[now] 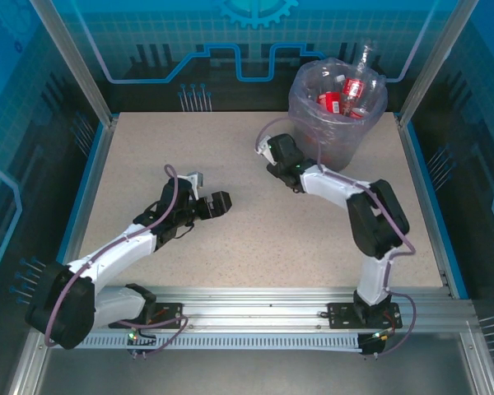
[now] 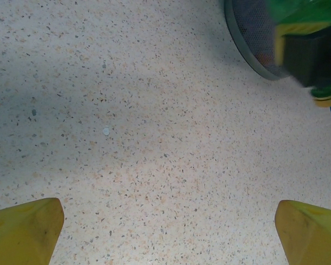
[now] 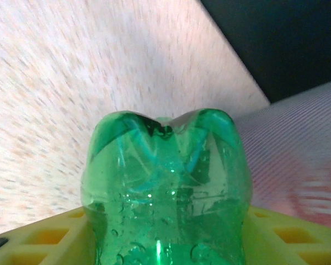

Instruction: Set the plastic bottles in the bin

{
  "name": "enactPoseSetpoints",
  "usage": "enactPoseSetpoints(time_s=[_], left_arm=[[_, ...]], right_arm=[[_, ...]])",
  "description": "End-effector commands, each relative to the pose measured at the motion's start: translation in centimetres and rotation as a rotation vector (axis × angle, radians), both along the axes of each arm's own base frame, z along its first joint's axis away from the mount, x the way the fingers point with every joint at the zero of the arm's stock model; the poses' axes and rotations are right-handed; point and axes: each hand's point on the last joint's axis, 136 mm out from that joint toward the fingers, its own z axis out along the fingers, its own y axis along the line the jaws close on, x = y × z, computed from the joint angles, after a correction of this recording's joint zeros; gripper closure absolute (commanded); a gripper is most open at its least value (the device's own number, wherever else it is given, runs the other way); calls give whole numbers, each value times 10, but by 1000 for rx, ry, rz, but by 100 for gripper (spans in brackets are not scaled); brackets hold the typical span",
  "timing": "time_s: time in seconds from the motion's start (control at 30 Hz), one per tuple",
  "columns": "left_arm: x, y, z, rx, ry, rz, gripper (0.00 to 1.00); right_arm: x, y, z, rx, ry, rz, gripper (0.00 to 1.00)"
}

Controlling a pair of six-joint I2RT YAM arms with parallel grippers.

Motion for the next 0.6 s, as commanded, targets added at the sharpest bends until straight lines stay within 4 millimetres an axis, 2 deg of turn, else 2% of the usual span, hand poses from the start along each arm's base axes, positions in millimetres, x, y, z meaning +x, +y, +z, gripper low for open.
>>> enactPoseSetpoints(time_s=[0.0, 0.13, 0.27, 0.4, 0.57], left_arm=[[3, -1, -4, -8, 5, -5, 1], [9, -5, -6, -17, 11, -12, 1], [13, -11, -6, -30, 13, -25, 1], [14, -12, -3, -35, 8, -31, 1], [9, -8, 1, -30, 0, -26, 1]], right_arm=[[-23, 19, 74, 189, -42, 60, 41], [-42, 26, 142, 331, -97, 120, 41], [-44, 19, 206, 416, -203, 121, 41], [-18, -13, 250, 477, -308, 27, 41], [32, -66, 270, 584, -378, -138, 41]])
